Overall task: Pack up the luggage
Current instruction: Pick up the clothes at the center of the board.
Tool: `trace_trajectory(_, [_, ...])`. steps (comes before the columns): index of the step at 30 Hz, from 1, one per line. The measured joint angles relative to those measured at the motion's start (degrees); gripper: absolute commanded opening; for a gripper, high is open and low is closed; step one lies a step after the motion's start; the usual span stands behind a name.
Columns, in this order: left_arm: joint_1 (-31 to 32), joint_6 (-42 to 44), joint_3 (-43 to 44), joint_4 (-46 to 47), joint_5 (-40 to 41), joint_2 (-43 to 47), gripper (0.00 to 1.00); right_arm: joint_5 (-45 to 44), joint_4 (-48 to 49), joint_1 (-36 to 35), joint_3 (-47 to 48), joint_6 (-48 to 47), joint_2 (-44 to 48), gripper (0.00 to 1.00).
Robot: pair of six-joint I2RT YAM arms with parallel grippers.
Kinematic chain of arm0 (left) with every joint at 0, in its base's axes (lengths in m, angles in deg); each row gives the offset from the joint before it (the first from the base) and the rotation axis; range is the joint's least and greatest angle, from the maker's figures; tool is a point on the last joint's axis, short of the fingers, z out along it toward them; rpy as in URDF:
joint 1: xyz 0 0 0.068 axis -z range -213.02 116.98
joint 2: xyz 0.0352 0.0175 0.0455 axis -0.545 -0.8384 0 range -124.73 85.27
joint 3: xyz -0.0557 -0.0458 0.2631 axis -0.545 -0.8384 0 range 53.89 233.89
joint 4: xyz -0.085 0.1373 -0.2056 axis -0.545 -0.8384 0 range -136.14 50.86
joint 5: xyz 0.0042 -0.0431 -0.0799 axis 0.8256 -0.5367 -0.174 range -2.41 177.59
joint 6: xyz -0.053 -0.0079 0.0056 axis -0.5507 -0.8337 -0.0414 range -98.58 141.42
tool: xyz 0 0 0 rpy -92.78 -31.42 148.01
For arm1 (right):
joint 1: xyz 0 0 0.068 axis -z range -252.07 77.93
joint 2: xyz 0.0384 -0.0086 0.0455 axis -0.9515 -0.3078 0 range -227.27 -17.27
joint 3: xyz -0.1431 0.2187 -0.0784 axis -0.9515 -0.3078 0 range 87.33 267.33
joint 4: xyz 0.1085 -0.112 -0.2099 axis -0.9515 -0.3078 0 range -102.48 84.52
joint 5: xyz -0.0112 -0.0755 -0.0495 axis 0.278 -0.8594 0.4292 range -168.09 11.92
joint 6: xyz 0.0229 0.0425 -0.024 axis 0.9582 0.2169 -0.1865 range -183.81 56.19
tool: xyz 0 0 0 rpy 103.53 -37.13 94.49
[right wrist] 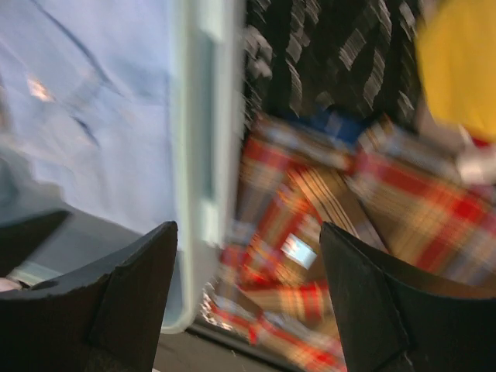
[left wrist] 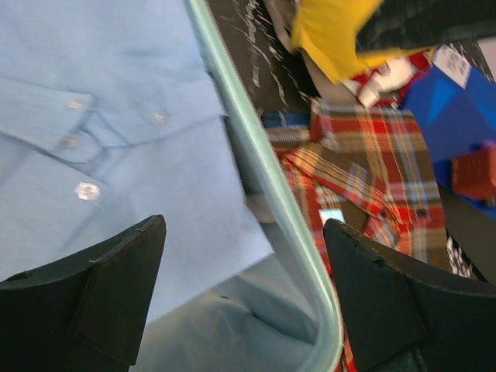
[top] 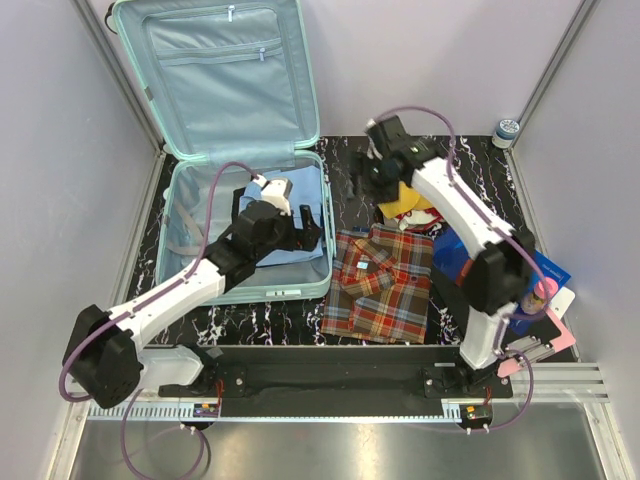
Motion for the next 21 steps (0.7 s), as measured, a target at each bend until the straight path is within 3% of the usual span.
trace_trajectory(3, [2.82, 0.0, 0.0, -0.24, 0.2, -0.02, 0.89, -1.05, 2.1, 2.27, -18.67, 0.48, 11.96, 0.79])
trace_trajectory(11, [6.47, 0.04, 1.11, -0.87, 0.31, -1.07, 0.89, -2.93, 4.63, 4.31, -48.54, 3.48, 30.75, 0.78])
trace_trajectory(15, [7.34, 0.07, 1.86, -1.33, 0.55, -1.75, 0.93, -3.32, 4.42, 7.34, -57.2, 4.81, 34.21, 0.79])
trace_trajectory(21, [8.13, 0.22, 2.14, -1.7, 1.05, -2.05, 0.93, -2.27, 5.77, 13.99, -62.18, 4.37, 36.83, 0.75])
